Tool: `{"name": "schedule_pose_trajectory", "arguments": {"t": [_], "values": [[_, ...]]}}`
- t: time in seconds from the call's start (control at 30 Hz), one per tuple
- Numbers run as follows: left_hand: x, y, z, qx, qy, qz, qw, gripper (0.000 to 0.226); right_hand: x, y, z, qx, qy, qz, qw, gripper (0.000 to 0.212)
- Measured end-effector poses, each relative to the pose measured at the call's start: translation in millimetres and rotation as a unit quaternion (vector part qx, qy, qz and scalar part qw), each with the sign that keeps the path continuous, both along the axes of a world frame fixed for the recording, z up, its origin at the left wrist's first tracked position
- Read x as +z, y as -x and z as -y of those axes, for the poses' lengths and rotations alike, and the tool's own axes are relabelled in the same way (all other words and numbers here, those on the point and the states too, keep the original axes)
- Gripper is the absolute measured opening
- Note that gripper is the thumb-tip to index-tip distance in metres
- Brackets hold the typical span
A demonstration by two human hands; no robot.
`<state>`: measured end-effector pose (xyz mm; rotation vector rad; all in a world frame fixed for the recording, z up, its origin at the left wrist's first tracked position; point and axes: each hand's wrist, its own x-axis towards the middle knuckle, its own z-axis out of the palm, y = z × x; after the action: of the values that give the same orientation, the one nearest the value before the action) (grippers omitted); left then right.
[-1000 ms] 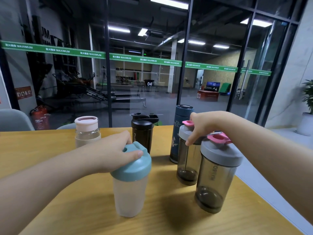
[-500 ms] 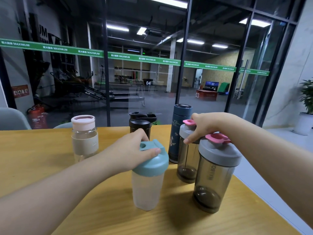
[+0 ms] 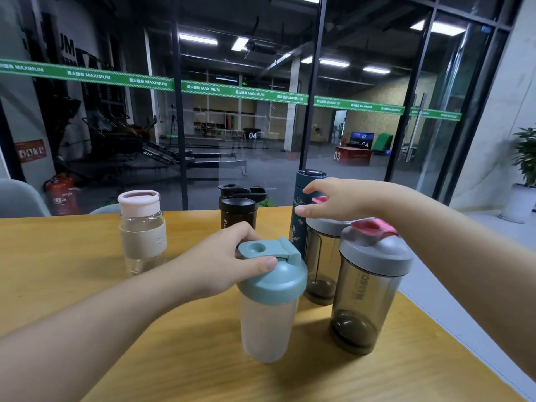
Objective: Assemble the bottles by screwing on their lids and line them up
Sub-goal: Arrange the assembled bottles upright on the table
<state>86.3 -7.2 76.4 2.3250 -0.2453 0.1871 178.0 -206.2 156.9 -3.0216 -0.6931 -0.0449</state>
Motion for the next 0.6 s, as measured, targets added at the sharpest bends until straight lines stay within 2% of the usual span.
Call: {"name": "schedule_pose_trajectory", "arguments": {"t": [0.47,0.53,0.6], "values": [[0,13,14,-0.031,-0.004,0.004,0.999,0.028,-7,4,10,-0.030,-0.037,-0.006,0.999,0.068],[3,13,12,-0.032,-0.012,-0.012,0.999,0.036,-9,6,9,-0.029,-0.048,-0.007,0.998,0.064],[6,12,9,-0.030,-0.002,-0.034,0.999,0.059,-11,6,8,-0.029,-0.063,-0.006,0.998,0.062]]}}
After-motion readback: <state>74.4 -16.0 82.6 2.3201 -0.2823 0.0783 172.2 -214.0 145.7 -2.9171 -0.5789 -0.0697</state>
